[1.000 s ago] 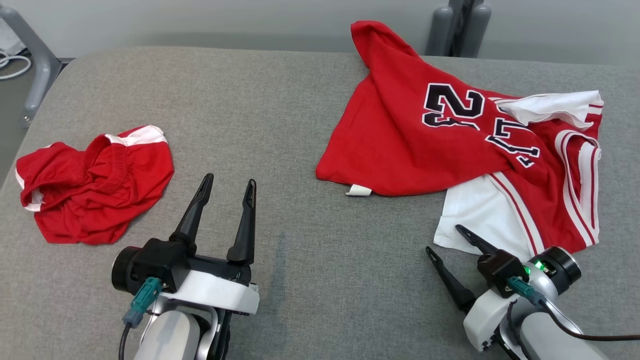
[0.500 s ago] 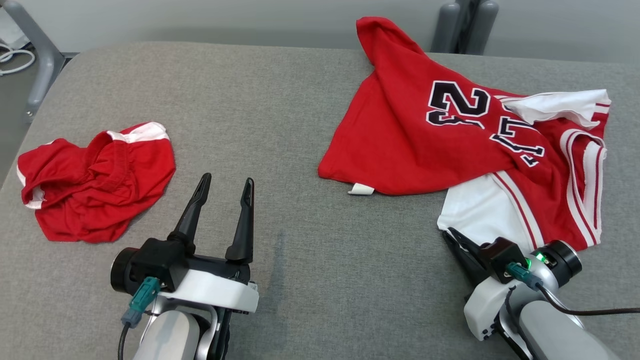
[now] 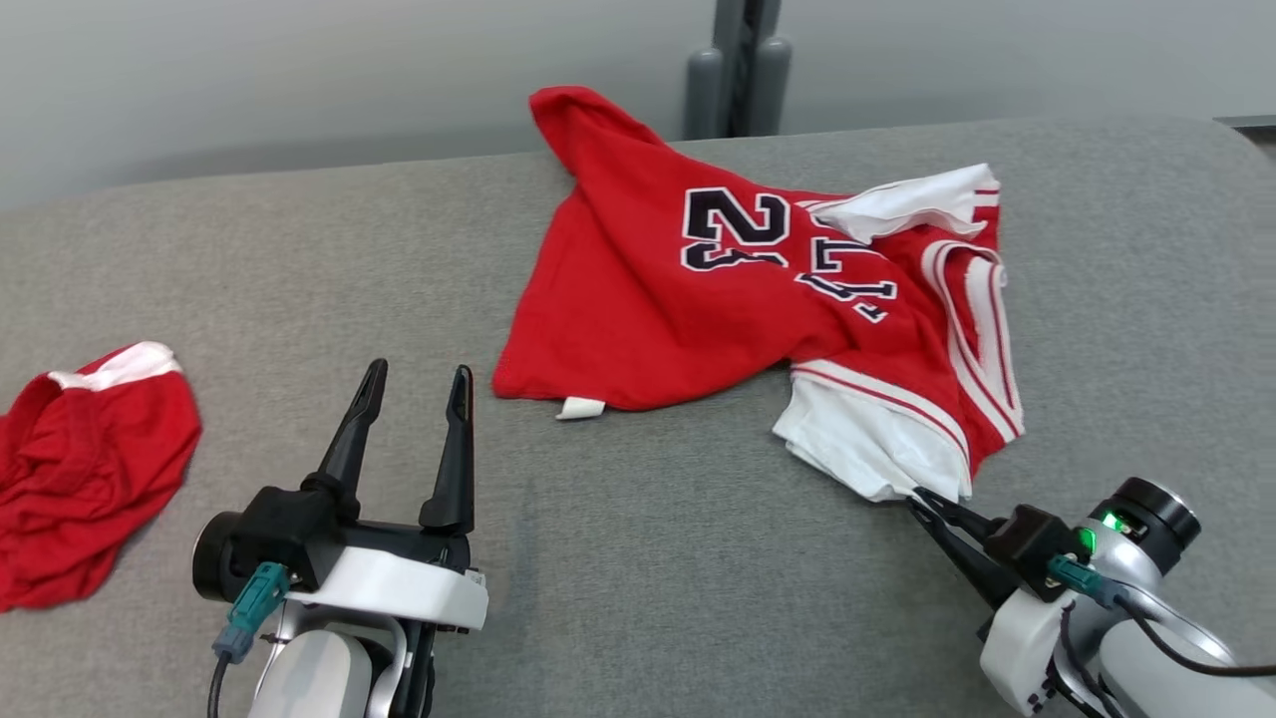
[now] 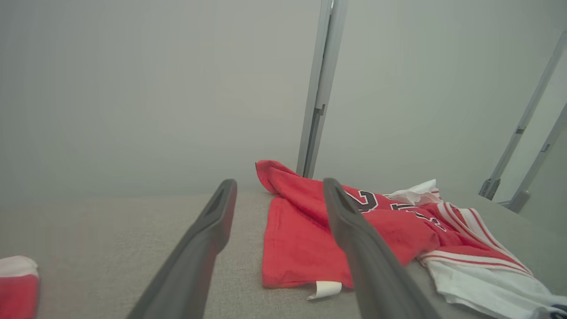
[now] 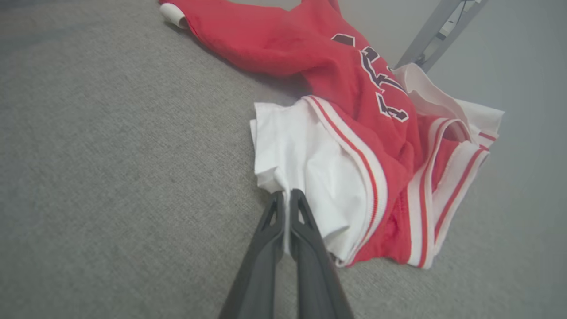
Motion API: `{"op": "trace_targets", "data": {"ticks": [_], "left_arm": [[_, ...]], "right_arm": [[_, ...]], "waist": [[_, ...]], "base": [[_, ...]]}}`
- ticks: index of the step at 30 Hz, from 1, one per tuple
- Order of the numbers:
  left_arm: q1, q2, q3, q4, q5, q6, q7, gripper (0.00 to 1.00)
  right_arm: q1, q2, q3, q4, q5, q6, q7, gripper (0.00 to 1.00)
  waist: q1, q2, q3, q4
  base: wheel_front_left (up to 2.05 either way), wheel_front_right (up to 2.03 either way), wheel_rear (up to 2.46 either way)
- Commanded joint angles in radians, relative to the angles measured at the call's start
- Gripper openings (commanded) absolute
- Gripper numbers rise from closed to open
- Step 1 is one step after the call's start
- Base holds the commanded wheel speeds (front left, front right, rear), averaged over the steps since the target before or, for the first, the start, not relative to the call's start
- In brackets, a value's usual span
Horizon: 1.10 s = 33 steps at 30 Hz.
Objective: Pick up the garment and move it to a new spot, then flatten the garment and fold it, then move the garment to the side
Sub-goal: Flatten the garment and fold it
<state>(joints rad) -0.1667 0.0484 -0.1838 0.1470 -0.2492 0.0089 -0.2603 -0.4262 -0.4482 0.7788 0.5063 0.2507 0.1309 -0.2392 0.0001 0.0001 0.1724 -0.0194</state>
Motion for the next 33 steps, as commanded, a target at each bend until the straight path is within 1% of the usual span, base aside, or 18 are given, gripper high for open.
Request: {"op": "trace_targets", "data": {"ticks": [1,5,6,9,11,14,16,20,21,22,25,27,30,31,33], "left_arm": [[0.003,0.004,0.003,0.003,0.000,-0.007,-0.004,1.00],[-0.002,0.004,-0.001,0.006,-0.006,-0.004,-0.004,1.00],[-0.002,0.004,-0.001,0.006,-0.006,-0.004,-0.004,1.00],[0.001,0.004,-0.002,0.009,-0.011,0.000,-0.004,1.00],[0.006,0.004,-0.003,0.010,-0.014,0.000,-0.004,1.00],[0.014,0.004,-0.006,0.013,-0.015,-0.001,-0.004,1.00],[0.017,0.003,-0.009,0.015,-0.015,-0.003,-0.004,1.00],[0.020,0.004,-0.008,0.016,-0.011,-0.004,-0.004,1.00],[0.022,0.004,-0.008,0.017,-0.009,-0.005,-0.004,1.00],[0.023,0.004,-0.008,0.018,-0.008,-0.006,-0.004,1.00],[0.025,0.003,-0.007,0.021,-0.003,-0.010,-0.004,1.00],[0.024,0.004,-0.003,0.021,0.001,-0.013,-0.004,1.00],[0.013,0.004,0.008,0.018,-0.011,-0.010,-0.004,1.00],[0.004,0.003,0.013,0.016,-0.013,-0.011,-0.004,1.00],[-0.003,0.004,0.016,0.016,-0.010,-0.015,-0.004,1.00]], "right_arm": [[0.006,-0.042,0.018,-0.040,0.019,0.000,0.023,0.00],[0.042,-0.127,0.049,-0.137,0.071,0.000,0.071,0.00],[0.042,-0.127,0.049,-0.137,0.071,0.000,0.071,0.00],[0.077,-0.182,0.059,-0.210,0.124,0.000,0.118,0.00],[0.105,-0.217,0.053,-0.248,0.151,0.000,0.158,0.00],[0.144,-0.253,0.021,-0.280,0.176,0.000,0.210,0.00],[0.173,-0.270,-0.012,-0.280,0.176,0.000,0.249,0.00],[0.223,-0.249,-0.081,-0.293,0.192,0.000,0.302,0.00],[0.228,-0.240,-0.097,-0.305,0.180,0.000,0.295,0.42],[0.242,-0.226,-0.115,-0.307,0.183,0.000,0.298,1.00],[0.254,-0.184,-0.168,-0.331,0.184,0.000,0.290,1.00],[0.245,-0.154,-0.220,-0.353,0.181,0.000,0.266,1.00],[0.225,-0.090,-0.306,-0.380,0.161,0.000,0.198,1.00],[0.210,-0.048,-0.369,-0.377,0.114,0.000,0.148,1.00],[0.205,0.007,-0.421,-0.368,0.073,0.000,0.100,1.00]], "waist": [[-0.0001,-0.0001,-0.018,-0.063],[-0.0001,-0.0001,-0.028,-0.097],[-0.0001,-0.0001,-0.028,-0.097],[-0.0001,-0.0001,-0.037,-0.113],[-0.0001,-0.0001,-0.042,-0.120],[-0.0001,-0.0001,-0.048,-0.126],[-0.0001,-0.0001,-0.052,-0.126],[-0.0001,-0.0001,-0.058,-0.126],[-0.0001,-0.0001,-0.058,-0.125],[-0.0001,-0.0001,-0.059,-0.123],[-0.0001,-0.0001,-0.059,-0.120],[-0.0001,-0.0001,-0.057,-0.118],[-0.0001,-0.0001,-0.049,-0.115],[-0.0001,-0.0001,-0.047,-0.112],[-0.0001,-0.0001,-0.045,-0.110]], "base": [[0.00,0.00,0.00],[0.00,0.00,0.00],[0.00,0.00,0.00],[0.00,0.00,0.00],[0.00,0.00,0.00],[0.00,0.00,0.00],[0.00,0.00,0.00],[0.00,0.00,0.00],[0.00,0.00,0.00],[0.00,0.00,0.00],[0.00,0.00,0.00],[0.00,0.00,0.00],[0.00,0.00,0.00],[0.00,0.00,0.00],[0.00,0.00,0.00]]}}
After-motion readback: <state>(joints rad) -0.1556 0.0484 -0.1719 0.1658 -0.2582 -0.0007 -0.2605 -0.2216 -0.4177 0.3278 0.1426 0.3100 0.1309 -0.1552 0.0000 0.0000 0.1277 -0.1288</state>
